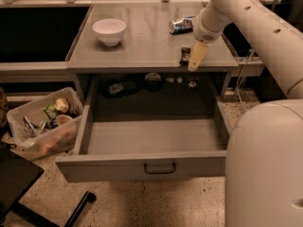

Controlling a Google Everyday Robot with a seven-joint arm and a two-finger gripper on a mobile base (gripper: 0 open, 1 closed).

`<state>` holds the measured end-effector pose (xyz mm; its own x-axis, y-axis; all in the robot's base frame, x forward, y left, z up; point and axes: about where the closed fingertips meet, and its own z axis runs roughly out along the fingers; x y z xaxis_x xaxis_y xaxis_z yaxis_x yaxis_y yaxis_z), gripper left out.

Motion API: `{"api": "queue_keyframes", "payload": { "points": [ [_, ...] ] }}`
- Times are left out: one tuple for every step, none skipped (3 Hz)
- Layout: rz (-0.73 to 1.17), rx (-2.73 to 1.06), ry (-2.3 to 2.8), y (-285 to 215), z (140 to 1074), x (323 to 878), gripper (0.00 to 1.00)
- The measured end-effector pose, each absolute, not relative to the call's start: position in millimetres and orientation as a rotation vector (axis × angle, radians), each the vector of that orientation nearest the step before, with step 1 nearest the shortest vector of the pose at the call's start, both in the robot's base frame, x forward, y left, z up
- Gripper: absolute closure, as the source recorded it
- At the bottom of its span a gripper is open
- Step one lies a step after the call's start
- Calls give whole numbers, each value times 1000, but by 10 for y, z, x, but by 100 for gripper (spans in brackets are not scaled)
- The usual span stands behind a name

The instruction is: Place rxbar chocolate into top drawer

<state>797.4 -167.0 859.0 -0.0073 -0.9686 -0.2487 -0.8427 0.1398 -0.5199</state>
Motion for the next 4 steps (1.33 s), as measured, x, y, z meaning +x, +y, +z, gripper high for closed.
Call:
{"api": "queue_keyframes", "payload": {
  "points": [
    [-300, -1732, 1878, -1670, 8590, 7974, 19],
    [-300, -1732, 1878, -1669, 8590, 7974, 42],
    [-300, -1732, 1878, -1669, 8589, 7975, 65],
    [-300, -1732, 1878, -1669, 8590, 7974, 89]
  ]
}}
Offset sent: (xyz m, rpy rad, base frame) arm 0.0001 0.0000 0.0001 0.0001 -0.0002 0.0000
